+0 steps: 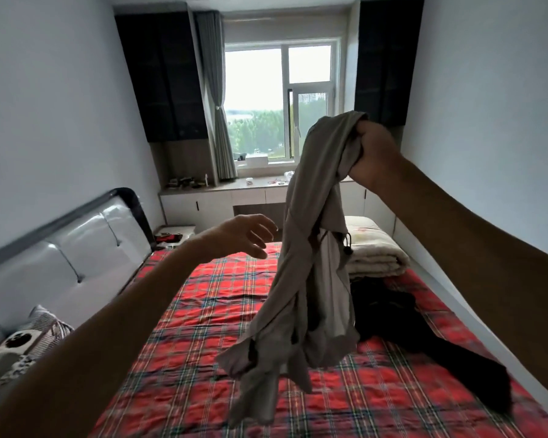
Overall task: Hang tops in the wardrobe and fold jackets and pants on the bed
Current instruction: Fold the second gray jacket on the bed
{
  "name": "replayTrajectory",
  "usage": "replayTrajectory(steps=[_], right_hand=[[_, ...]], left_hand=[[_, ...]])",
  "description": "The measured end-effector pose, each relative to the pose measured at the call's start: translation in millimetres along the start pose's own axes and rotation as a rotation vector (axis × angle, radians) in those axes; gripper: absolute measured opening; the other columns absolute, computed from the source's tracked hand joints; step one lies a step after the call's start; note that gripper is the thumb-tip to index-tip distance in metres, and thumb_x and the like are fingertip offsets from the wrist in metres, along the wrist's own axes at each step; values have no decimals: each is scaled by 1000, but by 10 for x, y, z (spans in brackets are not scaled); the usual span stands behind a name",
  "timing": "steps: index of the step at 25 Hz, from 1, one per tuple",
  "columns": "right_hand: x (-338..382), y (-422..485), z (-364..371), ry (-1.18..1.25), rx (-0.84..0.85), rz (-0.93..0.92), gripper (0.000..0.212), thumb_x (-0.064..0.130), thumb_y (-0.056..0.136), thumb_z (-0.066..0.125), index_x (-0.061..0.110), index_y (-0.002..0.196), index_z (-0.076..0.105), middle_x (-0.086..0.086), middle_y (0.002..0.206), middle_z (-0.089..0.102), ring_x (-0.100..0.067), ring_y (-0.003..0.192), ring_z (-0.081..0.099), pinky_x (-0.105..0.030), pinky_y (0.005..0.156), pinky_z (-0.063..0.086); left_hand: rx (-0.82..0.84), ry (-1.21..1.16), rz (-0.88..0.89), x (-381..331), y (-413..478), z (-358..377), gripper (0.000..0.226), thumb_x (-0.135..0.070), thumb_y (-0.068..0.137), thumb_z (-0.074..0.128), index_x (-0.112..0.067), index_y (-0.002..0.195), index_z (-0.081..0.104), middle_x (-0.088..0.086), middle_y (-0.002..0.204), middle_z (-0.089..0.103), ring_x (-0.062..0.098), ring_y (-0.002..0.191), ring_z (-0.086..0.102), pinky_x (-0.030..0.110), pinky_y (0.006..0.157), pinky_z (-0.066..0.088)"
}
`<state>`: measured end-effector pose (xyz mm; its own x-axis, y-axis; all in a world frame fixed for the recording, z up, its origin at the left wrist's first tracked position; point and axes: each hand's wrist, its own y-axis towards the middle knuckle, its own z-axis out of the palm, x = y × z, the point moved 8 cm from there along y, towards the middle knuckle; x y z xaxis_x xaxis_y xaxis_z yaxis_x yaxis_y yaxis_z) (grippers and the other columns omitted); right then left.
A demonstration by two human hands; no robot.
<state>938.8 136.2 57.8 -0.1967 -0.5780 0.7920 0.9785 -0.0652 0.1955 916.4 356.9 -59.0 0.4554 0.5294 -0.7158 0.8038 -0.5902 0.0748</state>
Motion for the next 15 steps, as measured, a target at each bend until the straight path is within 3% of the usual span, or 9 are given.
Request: replayTrajectory(steps=[2, 4, 6, 7, 8, 10, 13, 15], right_hand=[[129, 22, -105, -13, 30, 4, 41, 21, 103, 41, -3, 134, 55, -18, 127, 63, -28, 107, 65, -35, 76, 57], [248, 36, -202, 0, 72, 13, 41, 22, 104, 38, -2, 133, 54, -15, 120, 66, -26, 102, 65, -33, 76, 58], [390, 85, -335, 4, 115, 14, 42, 23, 105, 36, -2, 133, 53, -14, 115, 67, -25, 100, 65, -31, 73, 59], [450, 100, -408, 2, 123, 10, 41, 23, 105, 35, -2, 133, 53, -14, 115, 66, -24, 101, 65, -32, 73, 59], [502, 124, -496, -3, 133, 12, 41, 22, 105, 35, -1, 132, 53, -14, 117, 65, -25, 103, 64, -32, 77, 59], [587, 168, -700, -37, 118, 19, 38, 21, 104, 37, 0, 130, 55, -13, 120, 64, -24, 105, 62, -34, 82, 56], [689, 188, -989, -33, 58, -9, 33, 21, 106, 33, 4, 106, 62, -9, 101, 66, -19, 91, 63, -29, 73, 54], [698, 169, -1067, -9, 44, -29, 36, 20, 107, 30, 6, 92, 60, -6, 90, 65, -17, 82, 63, -26, 65, 54]], left_hand=[[-148, -173, 21, -21, 251, 180, 54, -1, 80, 73, -6, 128, 49, 20, 116, 52, 18, 99, 58, 26, 78, 58], [-213, -480, -45, 103, 519, 385, 58, -23, 78, 69, -5, 129, 48, 19, 114, 49, 28, 101, 56, 38, 83, 58], [-276, -530, -91, 144, 766, 602, 29, -15, 91, 59, -2, 116, 56, 17, 102, 52, 30, 92, 57, 36, 75, 59], [-320, -418, -110, 157, 839, 678, 14, -6, 94, 54, -2, 105, 61, 13, 93, 55, 26, 84, 58, 30, 68, 58], [-354, -243, -105, 179, 918, 738, 13, 0, 92, 55, -2, 97, 66, 9, 86, 60, 21, 79, 60, 25, 64, 56], [-408, 110, -97, 173, 991, 809, 12, -4, 89, 64, -8, 93, 74, 2, 83, 69, 17, 75, 66, 28, 65, 57], [-611, 234, -226, 338, 892, 537, 17, -20, 87, 67, -21, 71, 67, 1, 67, 66, 26, 69, 65, 36, 63, 51], [-713, 261, -272, 369, 832, 334, 23, -21, 86, 68, -23, 65, 62, -2, 60, 59, 27, 67, 62, 33, 59, 43]])
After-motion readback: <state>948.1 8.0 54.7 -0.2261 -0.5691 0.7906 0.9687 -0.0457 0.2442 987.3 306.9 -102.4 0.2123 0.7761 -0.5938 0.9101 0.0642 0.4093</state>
